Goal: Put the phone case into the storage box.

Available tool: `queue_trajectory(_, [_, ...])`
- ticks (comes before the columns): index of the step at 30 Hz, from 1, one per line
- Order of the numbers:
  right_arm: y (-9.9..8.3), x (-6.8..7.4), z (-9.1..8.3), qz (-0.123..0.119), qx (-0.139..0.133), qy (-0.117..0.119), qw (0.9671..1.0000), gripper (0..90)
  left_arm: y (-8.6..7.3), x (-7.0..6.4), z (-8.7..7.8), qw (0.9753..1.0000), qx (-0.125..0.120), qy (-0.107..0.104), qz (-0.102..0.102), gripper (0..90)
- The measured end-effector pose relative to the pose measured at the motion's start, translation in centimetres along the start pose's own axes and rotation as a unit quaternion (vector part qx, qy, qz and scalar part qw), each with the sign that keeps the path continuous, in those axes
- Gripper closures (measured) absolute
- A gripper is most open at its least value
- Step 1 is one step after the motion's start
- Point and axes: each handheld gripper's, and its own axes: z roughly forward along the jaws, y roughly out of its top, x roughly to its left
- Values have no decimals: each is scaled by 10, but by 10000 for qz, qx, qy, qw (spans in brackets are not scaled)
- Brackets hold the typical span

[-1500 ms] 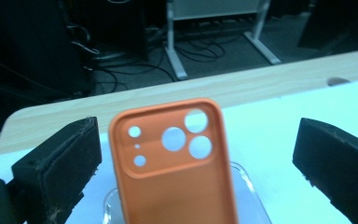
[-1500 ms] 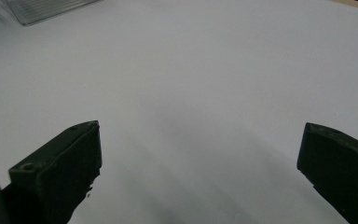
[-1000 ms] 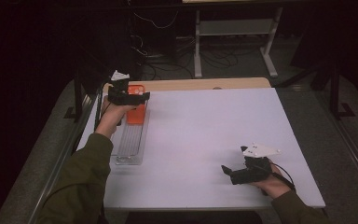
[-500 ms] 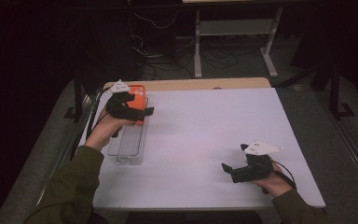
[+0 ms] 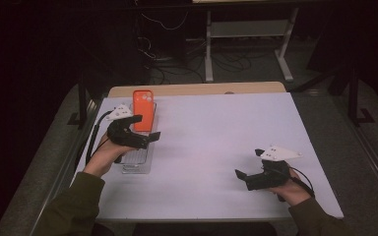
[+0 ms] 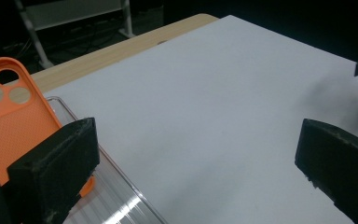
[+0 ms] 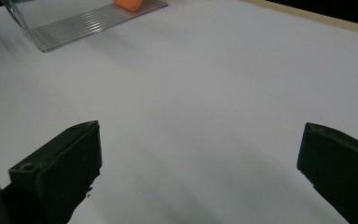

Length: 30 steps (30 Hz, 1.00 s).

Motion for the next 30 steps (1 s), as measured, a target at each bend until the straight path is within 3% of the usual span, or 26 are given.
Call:
queue_trajectory(5, [1, 0, 0, -9, -26, 36, 10000, 0, -9, -9, -5, 9998, -60, -182, 28, 0])
queue_trajectory(14, [2, 0, -1, -24, -63, 57, 10000, 0, -29, -20, -7, 9993, -114, -315, 157, 0])
queue_trajectory(21, [2, 0, -1, -31, -73, 70, 9999, 0, -43, -23, -10, 9993, -167, -246, 228, 0])
queue_trajectory(30, [2, 0, -1, -29, -72, 73, 9999, 0, -59, -22, -17, 9993, -238, -224, 156, 0])
